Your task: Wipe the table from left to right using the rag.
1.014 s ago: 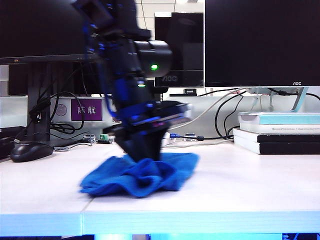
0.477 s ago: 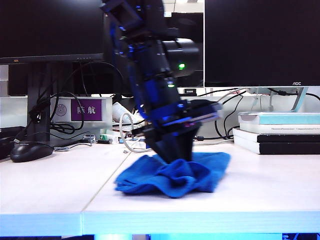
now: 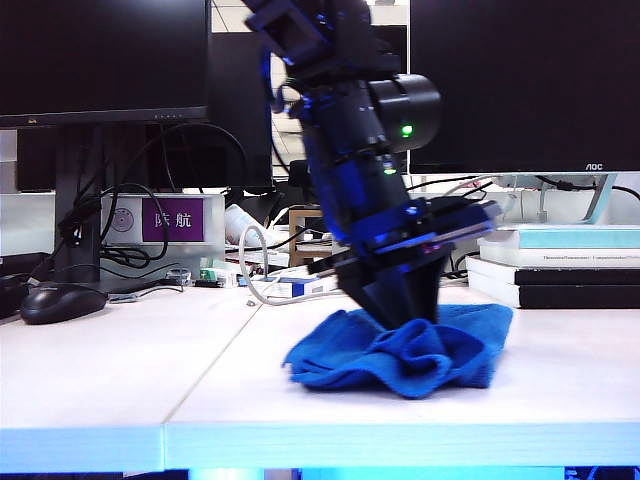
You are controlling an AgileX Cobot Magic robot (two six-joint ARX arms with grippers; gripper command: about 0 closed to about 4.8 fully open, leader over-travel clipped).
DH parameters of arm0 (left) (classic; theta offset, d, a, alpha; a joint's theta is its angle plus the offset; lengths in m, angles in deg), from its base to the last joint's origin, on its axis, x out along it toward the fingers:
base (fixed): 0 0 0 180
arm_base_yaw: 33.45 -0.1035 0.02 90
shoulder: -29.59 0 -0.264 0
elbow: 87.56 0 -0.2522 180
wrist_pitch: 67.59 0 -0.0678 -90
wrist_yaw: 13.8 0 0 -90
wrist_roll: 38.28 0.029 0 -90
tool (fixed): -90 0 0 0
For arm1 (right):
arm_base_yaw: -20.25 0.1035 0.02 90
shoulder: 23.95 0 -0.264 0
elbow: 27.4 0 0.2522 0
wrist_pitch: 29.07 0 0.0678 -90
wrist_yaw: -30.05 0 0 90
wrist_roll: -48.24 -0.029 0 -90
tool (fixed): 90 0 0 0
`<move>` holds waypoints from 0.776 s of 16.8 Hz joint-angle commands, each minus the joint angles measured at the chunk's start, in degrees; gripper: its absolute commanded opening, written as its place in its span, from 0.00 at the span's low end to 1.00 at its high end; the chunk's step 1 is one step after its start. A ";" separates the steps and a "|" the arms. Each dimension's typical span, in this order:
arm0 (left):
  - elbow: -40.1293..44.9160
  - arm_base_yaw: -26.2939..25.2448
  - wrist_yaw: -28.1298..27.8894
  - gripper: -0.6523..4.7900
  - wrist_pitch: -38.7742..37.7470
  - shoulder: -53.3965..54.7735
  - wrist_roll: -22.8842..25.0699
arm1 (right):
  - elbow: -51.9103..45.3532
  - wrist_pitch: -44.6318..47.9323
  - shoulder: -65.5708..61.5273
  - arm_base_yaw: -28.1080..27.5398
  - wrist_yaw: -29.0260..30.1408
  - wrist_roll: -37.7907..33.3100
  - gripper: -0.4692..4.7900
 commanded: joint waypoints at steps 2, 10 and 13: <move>-3.17 1.07 0.11 0.11 0.59 2.60 -0.24 | 0.35 0.33 5.14 0.02 -1.51 -2.34 0.08; -3.23 5.14 2.67 0.11 2.14 5.18 -0.50 | 0.31 0.33 9.55 0.00 -4.48 -3.72 0.08; -3.32 6.60 3.08 0.11 4.13 5.42 -1.49 | 0.31 0.33 10.14 0.00 -6.38 -3.72 0.08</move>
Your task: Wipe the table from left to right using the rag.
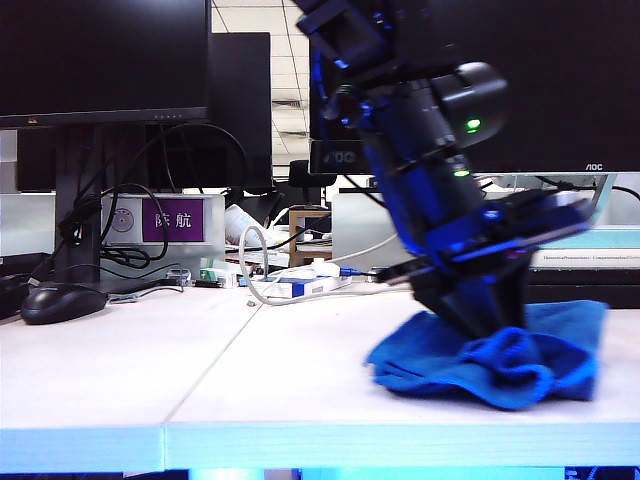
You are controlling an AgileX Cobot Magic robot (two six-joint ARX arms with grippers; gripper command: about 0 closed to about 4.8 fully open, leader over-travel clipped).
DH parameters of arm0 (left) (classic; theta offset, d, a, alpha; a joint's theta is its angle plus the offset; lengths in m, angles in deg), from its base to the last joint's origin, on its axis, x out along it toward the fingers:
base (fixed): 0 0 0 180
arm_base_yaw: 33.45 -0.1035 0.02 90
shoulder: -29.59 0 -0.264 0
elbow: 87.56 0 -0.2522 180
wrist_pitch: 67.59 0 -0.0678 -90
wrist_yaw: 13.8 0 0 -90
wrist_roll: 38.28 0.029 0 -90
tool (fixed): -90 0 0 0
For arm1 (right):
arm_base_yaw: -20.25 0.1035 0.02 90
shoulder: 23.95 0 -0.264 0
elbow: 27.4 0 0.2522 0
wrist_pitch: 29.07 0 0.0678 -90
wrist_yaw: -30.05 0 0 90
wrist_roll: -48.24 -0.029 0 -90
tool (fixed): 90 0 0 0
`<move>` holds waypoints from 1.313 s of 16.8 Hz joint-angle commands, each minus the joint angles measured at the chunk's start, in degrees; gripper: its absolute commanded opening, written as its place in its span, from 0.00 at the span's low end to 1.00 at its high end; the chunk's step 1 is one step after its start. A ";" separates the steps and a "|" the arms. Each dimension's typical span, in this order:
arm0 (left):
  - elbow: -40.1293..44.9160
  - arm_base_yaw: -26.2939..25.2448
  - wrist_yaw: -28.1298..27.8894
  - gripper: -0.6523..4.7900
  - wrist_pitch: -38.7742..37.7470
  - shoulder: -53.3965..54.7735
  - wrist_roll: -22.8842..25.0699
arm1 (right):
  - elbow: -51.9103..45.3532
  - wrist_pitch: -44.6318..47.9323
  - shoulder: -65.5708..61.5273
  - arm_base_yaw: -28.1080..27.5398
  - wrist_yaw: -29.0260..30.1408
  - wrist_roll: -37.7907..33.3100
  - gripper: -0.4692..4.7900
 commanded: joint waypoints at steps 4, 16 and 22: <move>0.70 1.29 1.49 0.11 3.98 1.46 -3.78 | 0.28 0.35 0.96 0.00 -0.66 -0.24 0.08; -10.95 3.67 2.78 0.11 3.04 9.01 -6.34 | 0.28 0.35 1.40 0.02 -0.63 -0.63 0.08; -20.52 4.09 3.06 0.11 3.08 13.68 -10.93 | 0.28 0.42 1.77 0.02 -0.66 -0.63 0.08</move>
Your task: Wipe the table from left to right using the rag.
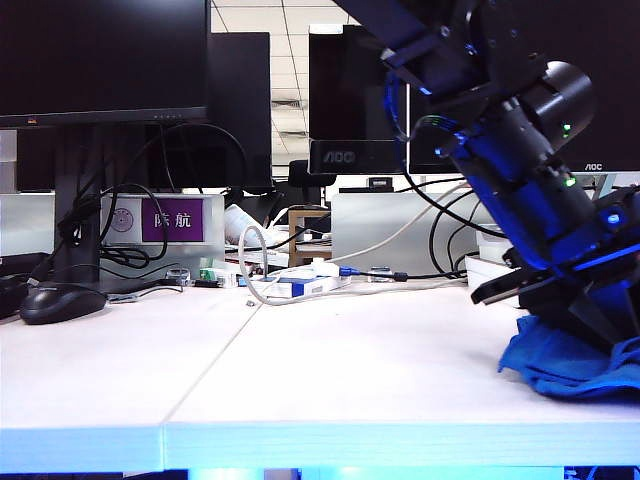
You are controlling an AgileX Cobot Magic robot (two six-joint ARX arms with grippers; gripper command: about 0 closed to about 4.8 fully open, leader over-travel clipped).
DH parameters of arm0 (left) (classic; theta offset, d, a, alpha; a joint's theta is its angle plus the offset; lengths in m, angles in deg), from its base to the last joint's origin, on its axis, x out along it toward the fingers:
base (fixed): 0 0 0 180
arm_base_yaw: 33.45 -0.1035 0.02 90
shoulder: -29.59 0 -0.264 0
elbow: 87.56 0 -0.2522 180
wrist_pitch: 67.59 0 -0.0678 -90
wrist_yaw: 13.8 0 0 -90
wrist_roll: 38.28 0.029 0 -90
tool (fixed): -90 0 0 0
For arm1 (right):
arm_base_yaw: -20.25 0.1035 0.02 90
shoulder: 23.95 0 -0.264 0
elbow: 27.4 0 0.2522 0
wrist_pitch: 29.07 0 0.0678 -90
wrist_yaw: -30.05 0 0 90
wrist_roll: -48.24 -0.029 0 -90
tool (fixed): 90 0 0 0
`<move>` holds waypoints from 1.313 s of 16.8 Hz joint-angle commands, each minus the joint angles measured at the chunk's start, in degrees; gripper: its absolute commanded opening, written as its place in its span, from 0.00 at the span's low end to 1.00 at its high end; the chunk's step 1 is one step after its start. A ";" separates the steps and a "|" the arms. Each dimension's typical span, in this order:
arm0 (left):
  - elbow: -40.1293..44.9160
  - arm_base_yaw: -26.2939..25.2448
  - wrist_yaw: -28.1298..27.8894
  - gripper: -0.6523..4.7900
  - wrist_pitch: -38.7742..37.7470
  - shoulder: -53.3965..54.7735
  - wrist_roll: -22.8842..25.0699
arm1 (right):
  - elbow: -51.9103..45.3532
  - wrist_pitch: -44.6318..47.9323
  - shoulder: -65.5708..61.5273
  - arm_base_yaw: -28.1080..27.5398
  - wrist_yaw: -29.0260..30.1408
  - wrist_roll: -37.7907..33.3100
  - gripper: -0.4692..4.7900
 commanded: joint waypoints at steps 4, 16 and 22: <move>-2.84 1.81 0.70 0.11 1.66 3.19 -2.29 | 0.31 0.42 0.22 0.02 -0.50 -1.40 0.08; -2.91 3.48 4.28 0.11 11.04 4.11 -8.02 | 0.31 0.42 2.62 0.00 -6.93 -3.26 0.08; -7.19 4.35 4.55 0.11 11.54 7.37 -9.35 | 0.31 0.42 2.67 0.00 -6.93 -3.26 0.08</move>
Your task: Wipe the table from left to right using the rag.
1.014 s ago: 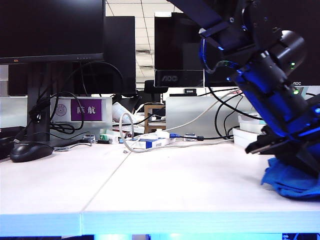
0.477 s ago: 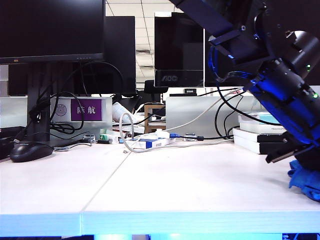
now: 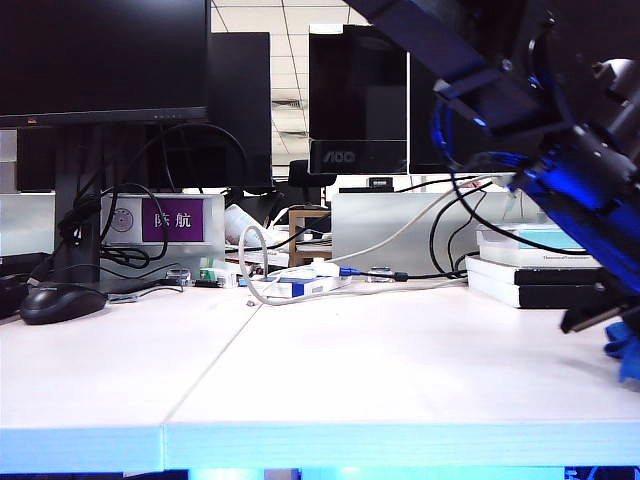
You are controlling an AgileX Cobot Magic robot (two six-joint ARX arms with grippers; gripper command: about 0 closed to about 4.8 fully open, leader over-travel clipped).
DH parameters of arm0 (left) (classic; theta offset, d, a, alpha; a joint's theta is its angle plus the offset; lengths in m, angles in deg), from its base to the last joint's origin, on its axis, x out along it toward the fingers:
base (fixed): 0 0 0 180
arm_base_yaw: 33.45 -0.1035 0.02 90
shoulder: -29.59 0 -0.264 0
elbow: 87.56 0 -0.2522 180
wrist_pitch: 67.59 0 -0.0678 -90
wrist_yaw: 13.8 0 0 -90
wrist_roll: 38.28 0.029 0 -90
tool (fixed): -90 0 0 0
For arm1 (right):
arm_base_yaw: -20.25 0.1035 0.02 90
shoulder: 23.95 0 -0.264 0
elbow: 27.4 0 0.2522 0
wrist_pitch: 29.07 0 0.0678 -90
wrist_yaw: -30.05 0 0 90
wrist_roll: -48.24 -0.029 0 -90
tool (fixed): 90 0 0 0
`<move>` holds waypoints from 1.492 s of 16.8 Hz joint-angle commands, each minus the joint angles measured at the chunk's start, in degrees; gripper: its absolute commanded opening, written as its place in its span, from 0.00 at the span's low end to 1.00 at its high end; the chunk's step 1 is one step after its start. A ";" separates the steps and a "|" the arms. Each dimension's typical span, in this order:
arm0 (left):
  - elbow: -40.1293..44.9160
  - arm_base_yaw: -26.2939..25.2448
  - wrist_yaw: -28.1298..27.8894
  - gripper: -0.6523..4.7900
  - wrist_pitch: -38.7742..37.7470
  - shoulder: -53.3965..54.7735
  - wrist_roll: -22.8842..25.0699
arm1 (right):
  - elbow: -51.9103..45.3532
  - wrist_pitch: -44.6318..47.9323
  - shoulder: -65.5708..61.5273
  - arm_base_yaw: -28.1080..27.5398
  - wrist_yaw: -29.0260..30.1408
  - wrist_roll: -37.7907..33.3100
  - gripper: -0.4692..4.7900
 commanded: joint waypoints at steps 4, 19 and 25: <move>-5.81 0.52 0.70 0.11 0.20 3.50 -1.57 | 0.28 0.39 0.07 0.00 -0.94 -0.22 0.08; -7.56 0.50 -3.78 0.11 -5.35 4.90 0.61 | 0.28 0.39 0.74 -21.33 -5.92 0.72 0.08; -7.58 0.52 -4.24 0.11 -9.55 4.79 2.89 | 0.13 0.37 -0.17 -31.04 3.32 1.90 0.08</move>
